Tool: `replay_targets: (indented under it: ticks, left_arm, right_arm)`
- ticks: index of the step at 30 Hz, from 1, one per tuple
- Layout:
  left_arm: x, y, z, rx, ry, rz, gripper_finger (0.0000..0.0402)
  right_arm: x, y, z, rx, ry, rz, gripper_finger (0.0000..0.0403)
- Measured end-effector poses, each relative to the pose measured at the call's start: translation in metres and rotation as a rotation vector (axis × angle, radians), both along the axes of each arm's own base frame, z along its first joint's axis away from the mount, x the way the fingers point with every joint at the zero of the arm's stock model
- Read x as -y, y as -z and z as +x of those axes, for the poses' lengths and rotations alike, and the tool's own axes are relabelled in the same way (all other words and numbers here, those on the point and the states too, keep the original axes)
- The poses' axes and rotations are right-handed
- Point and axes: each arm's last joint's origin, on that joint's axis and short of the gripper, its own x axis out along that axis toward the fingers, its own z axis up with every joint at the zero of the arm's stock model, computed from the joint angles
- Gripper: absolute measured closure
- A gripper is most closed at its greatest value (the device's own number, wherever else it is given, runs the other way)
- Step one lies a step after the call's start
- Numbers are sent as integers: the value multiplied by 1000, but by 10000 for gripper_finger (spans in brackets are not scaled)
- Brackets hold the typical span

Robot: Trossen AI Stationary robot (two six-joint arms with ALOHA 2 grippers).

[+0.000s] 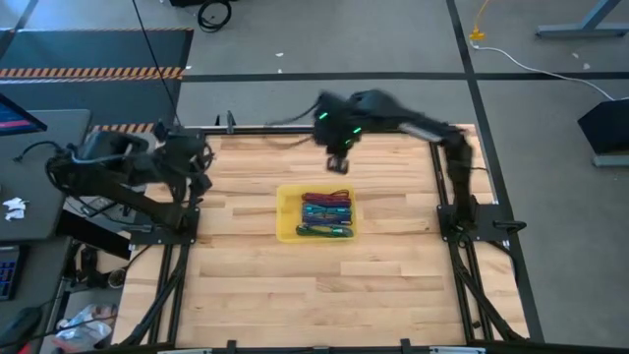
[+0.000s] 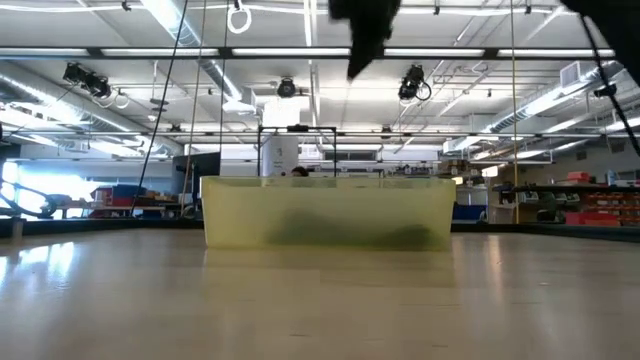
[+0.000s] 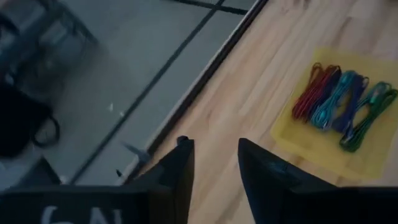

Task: Pick and place USB-C Cables
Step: Return to Home Position

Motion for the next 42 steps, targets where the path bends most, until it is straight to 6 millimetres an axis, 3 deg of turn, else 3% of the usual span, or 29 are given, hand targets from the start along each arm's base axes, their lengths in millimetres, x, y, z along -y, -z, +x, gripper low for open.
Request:
replay_targets:
  ticks: [5,8,11,16,21,24,28,35,38,42]
  left_arm:
    - [3,45,-25,85,-42,-96,329]
    - [7,65,-29,146,-4,-126,383]
    - [10,82,-29,194,32,-139,393]
    - [9,114,-37,229,14,-126,398]
    - [8,137,-47,368,58,-195,399]
    - [5,147,-56,449,95,-224,400]
    - [1,153,-65,541,134,-232,400]
    - [-3,162,-72,625,160,-216,401]
    - [-3,173,-71,622,158,-218,401]
    - [1,192,-66,668,172,-256,401]
  right_arm:
    - [-15,-79,-71,239,55,-59,396]
    - [-29,-116,-116,372,119,-89,395]
    - [-48,-144,-164,493,156,-134,399]
    - [-79,-174,-241,667,219,-217,400]
    - [-99,-180,-307,800,217,-194,401]
    - [-105,-166,-336,854,252,-167,401]
    - [-107,-126,-356,897,304,-137,402]
    - [-108,-26,-359,1102,316,-72,402]
    - [-108,21,-351,1210,298,5,402]
    - [-109,68,-340,1306,293,135,402]
